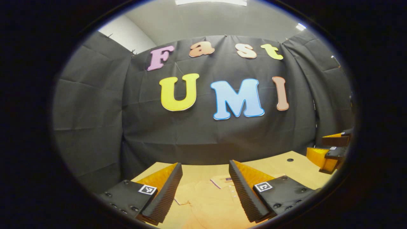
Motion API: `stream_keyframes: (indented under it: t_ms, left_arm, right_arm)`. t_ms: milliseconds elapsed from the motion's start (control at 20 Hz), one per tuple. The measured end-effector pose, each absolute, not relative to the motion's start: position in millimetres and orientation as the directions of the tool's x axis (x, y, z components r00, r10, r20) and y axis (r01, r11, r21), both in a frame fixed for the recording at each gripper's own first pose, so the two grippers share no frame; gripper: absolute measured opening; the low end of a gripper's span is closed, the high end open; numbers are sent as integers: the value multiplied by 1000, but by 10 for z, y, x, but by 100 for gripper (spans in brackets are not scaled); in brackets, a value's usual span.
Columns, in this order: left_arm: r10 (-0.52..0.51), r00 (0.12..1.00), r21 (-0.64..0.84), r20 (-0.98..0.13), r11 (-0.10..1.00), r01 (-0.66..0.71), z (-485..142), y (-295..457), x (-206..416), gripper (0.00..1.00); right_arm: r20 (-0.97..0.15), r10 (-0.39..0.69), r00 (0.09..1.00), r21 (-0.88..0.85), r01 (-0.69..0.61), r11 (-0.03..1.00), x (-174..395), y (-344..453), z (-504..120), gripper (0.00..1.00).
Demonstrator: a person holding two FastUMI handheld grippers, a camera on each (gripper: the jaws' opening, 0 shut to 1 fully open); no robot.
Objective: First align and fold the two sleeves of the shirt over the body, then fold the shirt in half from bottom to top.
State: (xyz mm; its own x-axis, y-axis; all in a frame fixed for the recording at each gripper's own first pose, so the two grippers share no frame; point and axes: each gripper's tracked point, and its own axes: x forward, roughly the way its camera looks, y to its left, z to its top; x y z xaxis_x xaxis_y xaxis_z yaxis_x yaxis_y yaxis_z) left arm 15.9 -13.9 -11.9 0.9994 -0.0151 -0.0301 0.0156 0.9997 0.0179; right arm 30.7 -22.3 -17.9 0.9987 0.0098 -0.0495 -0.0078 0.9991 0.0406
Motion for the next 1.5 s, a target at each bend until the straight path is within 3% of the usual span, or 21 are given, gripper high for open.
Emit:
stream_keyframes:
  t_ms: [850, 1250, 1500]
  left_arm:
    - [107, 991, 18, -84, 994, -106, -315, 152, 237, 100]
    - [132, 986, 29, -102, 991, -130, -354, 259, 26, 100]
    - [142, 984, 33, -112, 990, -139, -380, 306, -28, 100]
  right_arm:
    - [-276, 10, 961, 62, 7, 998, 1504, -569, -1120, 94]
    - [-492, 59, 869, 213, 54, 976, 2007, -583, -1874, 94]
    - [-574, 24, 818, 207, 116, 971, 2247, -656, -2233, 94]
